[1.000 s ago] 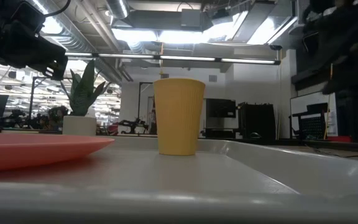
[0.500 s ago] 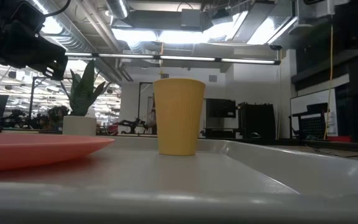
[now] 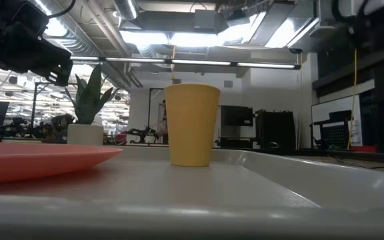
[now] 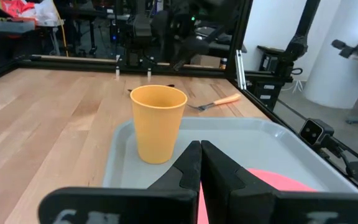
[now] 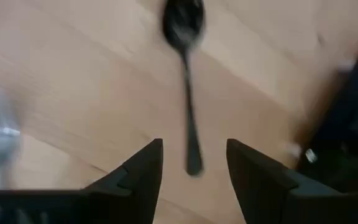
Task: Pick and place plate/cup/fork/spoon on tray
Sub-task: Put the black spoon on the gray tray
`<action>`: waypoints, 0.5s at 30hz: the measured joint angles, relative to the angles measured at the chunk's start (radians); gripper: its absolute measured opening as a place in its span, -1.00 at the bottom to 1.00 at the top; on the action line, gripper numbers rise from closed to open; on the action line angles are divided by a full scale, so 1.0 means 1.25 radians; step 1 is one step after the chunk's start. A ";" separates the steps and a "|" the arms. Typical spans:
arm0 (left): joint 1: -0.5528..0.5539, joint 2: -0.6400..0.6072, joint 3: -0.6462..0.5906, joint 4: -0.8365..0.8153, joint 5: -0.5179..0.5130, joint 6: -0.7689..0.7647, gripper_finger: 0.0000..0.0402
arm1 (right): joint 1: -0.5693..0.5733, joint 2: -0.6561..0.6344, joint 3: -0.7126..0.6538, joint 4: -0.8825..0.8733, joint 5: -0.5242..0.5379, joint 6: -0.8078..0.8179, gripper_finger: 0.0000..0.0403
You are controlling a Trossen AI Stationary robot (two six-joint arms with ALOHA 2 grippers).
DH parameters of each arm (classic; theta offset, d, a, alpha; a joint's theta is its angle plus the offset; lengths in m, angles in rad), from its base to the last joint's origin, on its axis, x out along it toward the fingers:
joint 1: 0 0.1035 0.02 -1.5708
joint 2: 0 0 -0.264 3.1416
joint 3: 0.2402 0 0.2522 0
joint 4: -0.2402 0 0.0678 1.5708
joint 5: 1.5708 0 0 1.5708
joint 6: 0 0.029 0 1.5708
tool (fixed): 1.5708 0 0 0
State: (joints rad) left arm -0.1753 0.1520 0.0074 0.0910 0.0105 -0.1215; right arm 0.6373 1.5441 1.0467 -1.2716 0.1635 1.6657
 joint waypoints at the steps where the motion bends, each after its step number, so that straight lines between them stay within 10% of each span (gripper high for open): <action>1: 0.000 0.000 0.000 0.000 0.000 0.000 -1.00 | -0.003 -0.004 -0.013 -0.001 -0.025 -0.002 -0.10; 15: 0.000 0.000 0.000 0.000 -0.001 0.000 -1.00 | -0.084 -0.080 -0.197 0.185 -0.032 -0.160 -0.10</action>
State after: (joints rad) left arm -0.1753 0.1520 0.0074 0.0906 0.0098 -0.1211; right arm 0.5323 1.4445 0.8006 -1.0403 0.1232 1.4661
